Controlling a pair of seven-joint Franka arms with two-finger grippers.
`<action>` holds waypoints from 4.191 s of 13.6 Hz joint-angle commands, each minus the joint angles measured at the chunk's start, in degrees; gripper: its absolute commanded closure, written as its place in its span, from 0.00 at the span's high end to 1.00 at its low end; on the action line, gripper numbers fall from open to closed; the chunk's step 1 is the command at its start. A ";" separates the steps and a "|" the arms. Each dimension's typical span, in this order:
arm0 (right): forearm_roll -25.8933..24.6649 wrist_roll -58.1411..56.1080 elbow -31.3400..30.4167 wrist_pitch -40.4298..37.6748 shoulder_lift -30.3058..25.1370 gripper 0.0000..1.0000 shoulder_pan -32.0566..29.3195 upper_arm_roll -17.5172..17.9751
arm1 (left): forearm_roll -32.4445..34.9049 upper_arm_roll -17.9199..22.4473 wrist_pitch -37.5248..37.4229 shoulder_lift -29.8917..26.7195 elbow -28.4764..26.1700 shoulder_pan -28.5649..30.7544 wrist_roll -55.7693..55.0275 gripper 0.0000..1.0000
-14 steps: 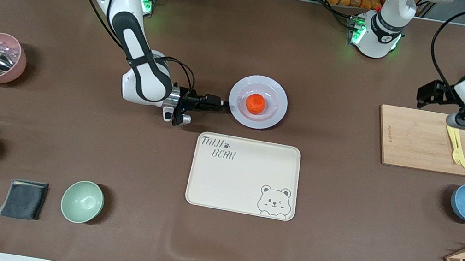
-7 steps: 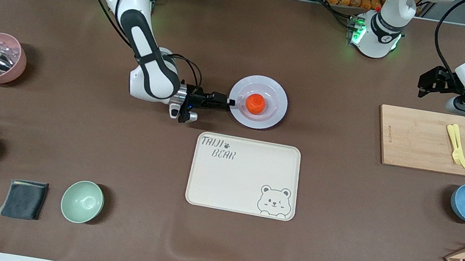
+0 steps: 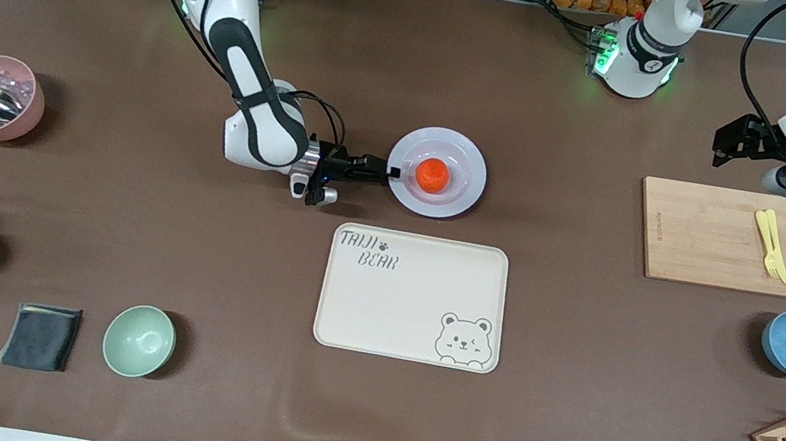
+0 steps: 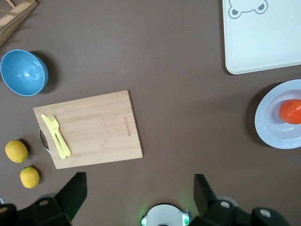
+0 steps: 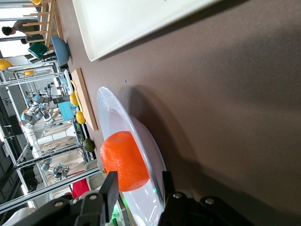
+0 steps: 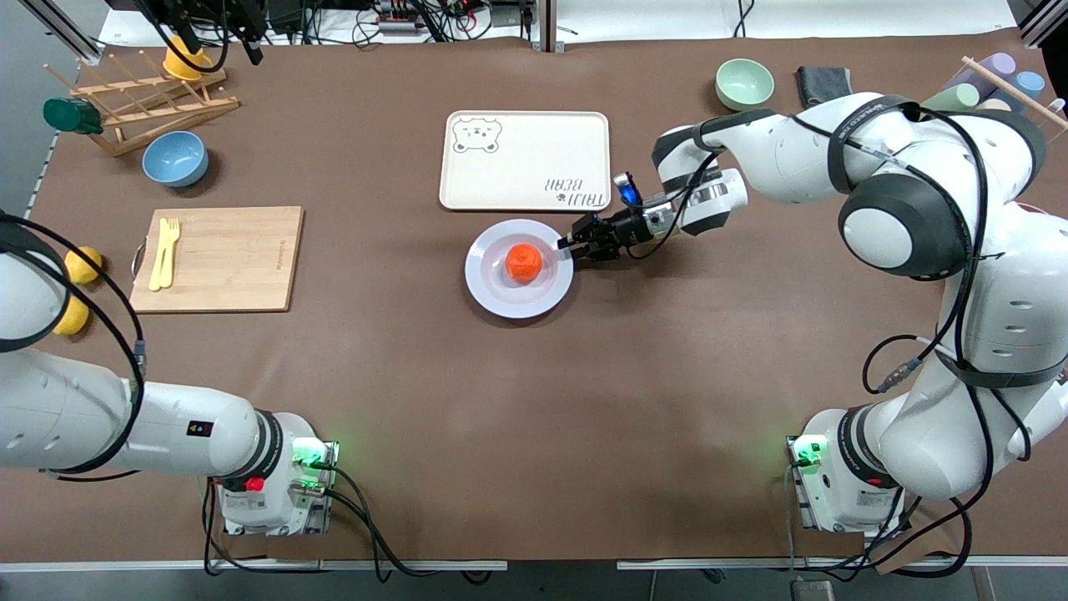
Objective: Place orange and plate with both arms
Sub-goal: 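Grip the plate rim with the right gripper, then slide the plate with the right gripper onto the bear tray, then release the plate rim and open the right gripper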
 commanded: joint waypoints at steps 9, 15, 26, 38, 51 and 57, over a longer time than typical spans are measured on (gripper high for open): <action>2.58 -2.66 -0.01 -0.03 -0.60 0.00 0.79 -0.10 | -0.10 -0.44 -0.46 -0.61 -0.53 0.32 0.83 1.00; 8.81 -5.90 -0.28 -11.36 -1.22 0.00 -0.61 -0.19 | -0.10 -0.17 -0.46 -0.53 -0.61 0.41 0.83 1.00; 17.43 -3.01 7.09 -8.67 0.01 0.00 -5.44 -0.54 | -0.10 -0.17 -0.64 -0.53 -0.70 0.32 0.83 1.00; 16.47 -1.77 24.50 1.72 13.44 0.00 -5.36 -2.99 | -0.10 -0.17 -0.64 -0.53 -0.61 0.41 0.83 1.00; 3.56 12.35 27.14 5.93 14.07 0.68 -6.94 -3.35 | -0.18 -0.26 -0.38 0.35 -0.70 0.32 0.65 1.00; -17.33 33.78 30.04 6.21 12.32 0.67 -6.94 -5.46 | -0.10 -0.53 -0.38 1.06 -0.97 -0.29 -0.23 1.00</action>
